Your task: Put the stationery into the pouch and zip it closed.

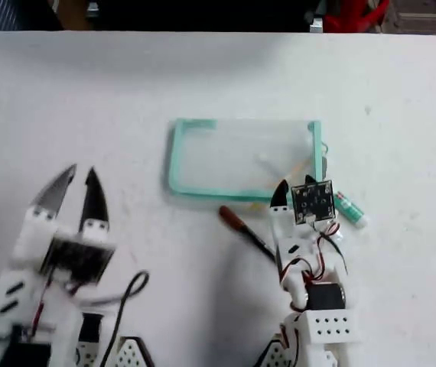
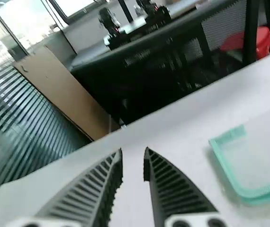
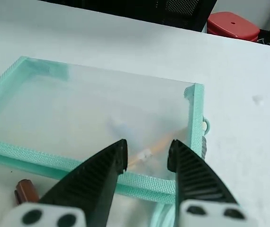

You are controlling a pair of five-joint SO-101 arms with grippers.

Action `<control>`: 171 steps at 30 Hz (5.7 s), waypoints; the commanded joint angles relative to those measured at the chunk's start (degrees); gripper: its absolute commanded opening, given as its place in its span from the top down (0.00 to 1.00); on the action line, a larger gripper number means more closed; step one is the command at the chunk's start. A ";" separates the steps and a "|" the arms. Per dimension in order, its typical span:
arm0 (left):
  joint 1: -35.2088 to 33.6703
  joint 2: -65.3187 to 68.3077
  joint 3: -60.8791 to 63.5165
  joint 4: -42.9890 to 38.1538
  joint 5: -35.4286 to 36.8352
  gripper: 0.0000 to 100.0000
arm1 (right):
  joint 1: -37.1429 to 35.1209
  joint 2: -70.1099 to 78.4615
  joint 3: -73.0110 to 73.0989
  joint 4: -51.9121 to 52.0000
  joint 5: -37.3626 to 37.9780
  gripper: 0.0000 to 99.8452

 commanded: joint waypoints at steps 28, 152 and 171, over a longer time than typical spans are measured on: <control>-3.56 68.00 3.43 -36.92 14.15 0.91 | 7.60 19.56 -34.55 28.26 -2.55 0.78; -3.47 63.34 9.58 -44.04 14.15 0.91 | -3.91 118.29 -116.75 55.08 -5.45 0.98; -3.47 55.69 9.67 -37.63 14.68 0.85 | -3.65 96.92 -140.04 83.47 5.36 0.98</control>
